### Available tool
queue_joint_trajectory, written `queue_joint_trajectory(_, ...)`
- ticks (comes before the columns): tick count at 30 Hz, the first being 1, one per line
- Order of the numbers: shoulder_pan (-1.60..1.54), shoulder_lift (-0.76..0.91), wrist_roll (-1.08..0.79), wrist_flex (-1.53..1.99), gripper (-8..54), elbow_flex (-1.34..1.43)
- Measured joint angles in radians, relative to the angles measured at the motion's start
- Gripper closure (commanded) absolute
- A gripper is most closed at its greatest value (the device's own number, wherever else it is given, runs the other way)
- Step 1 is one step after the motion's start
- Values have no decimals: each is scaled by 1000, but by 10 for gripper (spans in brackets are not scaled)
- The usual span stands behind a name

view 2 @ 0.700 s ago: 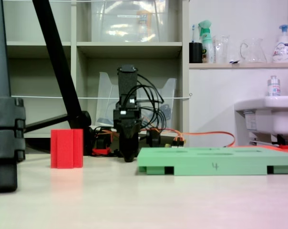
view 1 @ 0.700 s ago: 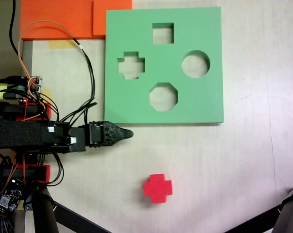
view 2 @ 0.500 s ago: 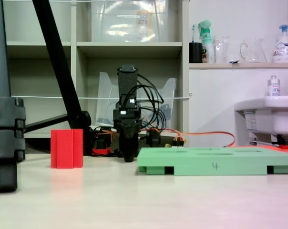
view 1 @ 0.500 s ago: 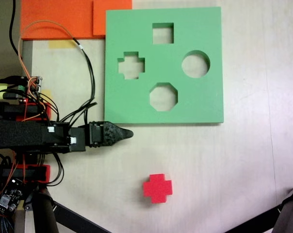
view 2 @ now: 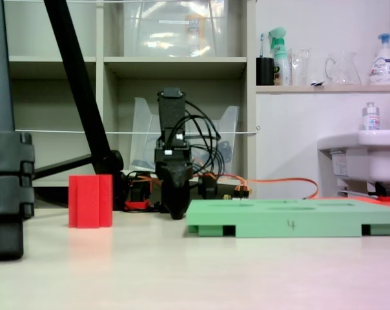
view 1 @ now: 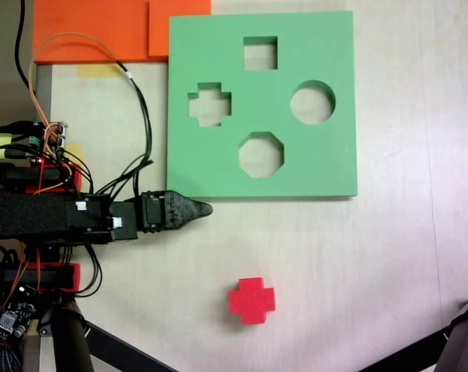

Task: Put the cross columnar block into the corresponding hole

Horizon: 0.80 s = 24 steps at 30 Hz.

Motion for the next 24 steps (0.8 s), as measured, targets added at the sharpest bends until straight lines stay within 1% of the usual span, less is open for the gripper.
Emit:
queue_joint_trajectory(3, 29, 0, 32, 0, 117, 0)
queue_joint_trajectory(4, 84, 0, 98, 0, 107, 0)
queue_joint_trajectory(6, 132, 0, 242, 0, 110, 0)
queue_joint_trajectory(8, 179, 0, 514, -5, 110, 0)
queue_joint_trajectory(10, 270, 0, 920, -6, 128, 0)
queue_joint_trajectory(12, 345, 0, 1092, 54, 144, -40)
queue_joint_trajectory(13, 362, 0, 1175, 183, 160, -110)
queue_joint_trajectory(15, 388, 0, 1262, 486, 187, -276)
queue_joint_trajectory(16, 405, 0, 1284, 643, 211, -377)
queue_joint_trajectory(18, 426, 0, 1313, 1017, 221, -635)
queue_joint_trajectory(20, 437, 0, 1319, 1232, 222, -761)
queue_joint_trajectory(24, 422, -2, 1304, 1525, 222, -971)
